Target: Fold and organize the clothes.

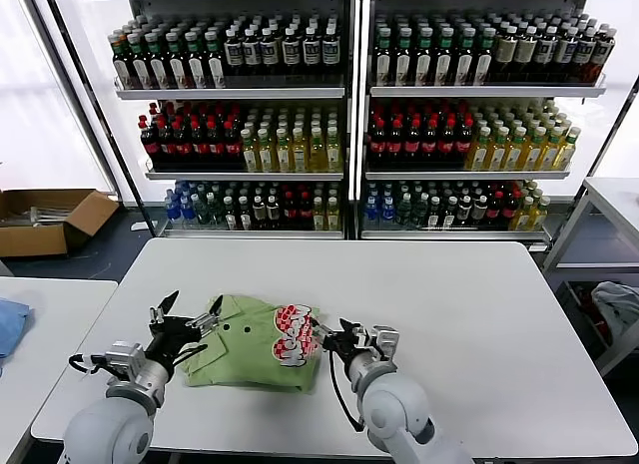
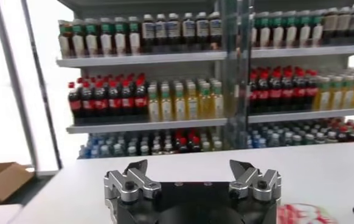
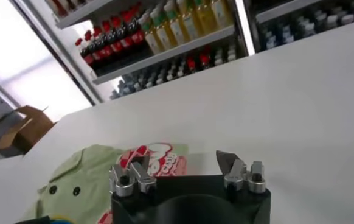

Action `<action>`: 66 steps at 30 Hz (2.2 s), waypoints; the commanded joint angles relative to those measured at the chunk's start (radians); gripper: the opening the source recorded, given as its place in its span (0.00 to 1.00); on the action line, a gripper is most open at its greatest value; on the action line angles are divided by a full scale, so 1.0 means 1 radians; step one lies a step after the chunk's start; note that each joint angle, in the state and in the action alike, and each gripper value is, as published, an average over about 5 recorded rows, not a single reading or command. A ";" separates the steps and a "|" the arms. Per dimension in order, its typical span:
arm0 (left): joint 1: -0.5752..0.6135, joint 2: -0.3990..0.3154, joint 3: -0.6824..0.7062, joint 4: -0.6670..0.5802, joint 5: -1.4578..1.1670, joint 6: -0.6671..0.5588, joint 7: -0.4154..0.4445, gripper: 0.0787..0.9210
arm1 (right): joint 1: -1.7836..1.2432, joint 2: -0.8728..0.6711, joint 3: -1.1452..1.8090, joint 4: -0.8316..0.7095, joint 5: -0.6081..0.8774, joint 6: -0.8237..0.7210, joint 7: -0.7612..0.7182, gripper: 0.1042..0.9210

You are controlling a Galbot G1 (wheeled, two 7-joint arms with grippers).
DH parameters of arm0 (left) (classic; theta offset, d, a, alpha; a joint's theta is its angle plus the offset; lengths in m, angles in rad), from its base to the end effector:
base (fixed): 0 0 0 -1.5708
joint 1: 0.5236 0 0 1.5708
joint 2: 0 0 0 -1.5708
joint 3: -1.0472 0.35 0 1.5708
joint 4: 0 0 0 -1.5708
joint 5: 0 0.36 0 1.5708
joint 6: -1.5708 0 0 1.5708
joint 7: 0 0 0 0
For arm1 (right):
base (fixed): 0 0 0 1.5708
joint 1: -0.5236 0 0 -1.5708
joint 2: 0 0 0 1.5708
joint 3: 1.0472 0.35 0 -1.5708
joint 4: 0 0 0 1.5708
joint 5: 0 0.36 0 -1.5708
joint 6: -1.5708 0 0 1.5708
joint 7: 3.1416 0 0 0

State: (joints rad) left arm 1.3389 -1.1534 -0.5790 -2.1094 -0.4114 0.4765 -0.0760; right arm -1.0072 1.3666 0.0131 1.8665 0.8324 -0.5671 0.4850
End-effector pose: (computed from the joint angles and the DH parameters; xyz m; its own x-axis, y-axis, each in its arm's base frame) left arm 0.2541 0.0827 -0.2269 -0.9651 0.0810 0.2490 0.0923 0.9952 0.0339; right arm 0.3112 0.1151 -0.2619 -0.7930 -0.3815 0.4749 -0.1928 0.8967 0.3984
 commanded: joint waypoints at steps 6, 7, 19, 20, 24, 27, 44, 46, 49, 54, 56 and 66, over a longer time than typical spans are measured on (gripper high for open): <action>0.016 0.006 -0.049 0.011 -0.018 0.021 -0.020 0.88 | 0.046 0.033 -0.059 -0.109 0.024 -0.013 0.014 0.63; 0.016 0.004 -0.047 0.012 -0.018 0.021 -0.021 0.88 | 0.040 0.033 -0.058 -0.104 0.017 -0.013 0.014 0.60; 0.022 -0.003 -0.046 -0.001 -0.028 0.023 -0.021 0.88 | -0.020 0.048 -0.054 -0.055 0.008 -0.014 0.033 0.18; 0.024 -0.004 -0.046 -0.002 -0.028 0.022 -0.021 0.88 | -0.022 0.053 -0.051 -0.057 0.007 -0.013 0.033 0.15; 0.031 -0.009 -0.045 -0.009 -0.027 0.021 -0.020 0.88 | -0.026 0.061 -0.036 -0.062 0.007 -0.012 0.034 0.03; 0.034 -0.012 -0.044 -0.011 -0.026 0.020 -0.020 0.88 | -0.029 0.043 -0.025 -0.042 0.008 -0.013 0.034 0.00; 0.018 -0.089 0.015 -0.019 0.007 0.015 -0.020 0.88 | -0.006 -0.351 0.149 -0.014 0.038 -0.015 -0.030 0.00; 0.017 -0.098 0.025 -0.019 0.013 0.015 -0.019 0.88 | 0.002 -0.354 0.171 -0.050 -0.013 -0.014 -0.051 0.00; 0.020 -0.108 0.036 -0.021 0.020 0.016 -0.017 0.88 | 0.009 -0.357 0.197 -0.091 -0.086 -0.014 -0.087 0.00; 0.028 -0.113 0.039 -0.024 0.022 0.017 -0.016 0.88 | -0.029 -0.338 0.242 -0.043 -0.195 -0.010 -0.131 0.02; 0.033 -0.114 0.037 -0.028 0.022 0.017 -0.016 0.88 | -0.077 -0.312 0.268 0.048 -0.243 -0.003 -0.143 0.06; 0.059 -0.135 0.049 -0.047 0.039 0.011 -0.012 0.88 | -0.285 -0.150 0.137 0.264 -0.369 -0.007 -0.079 0.41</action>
State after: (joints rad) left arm 1.3849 -1.2758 -0.5395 -2.1479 -0.3831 0.4897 -0.0898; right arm -1.1353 1.1218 0.2120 1.9779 0.6115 -0.5681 0.3769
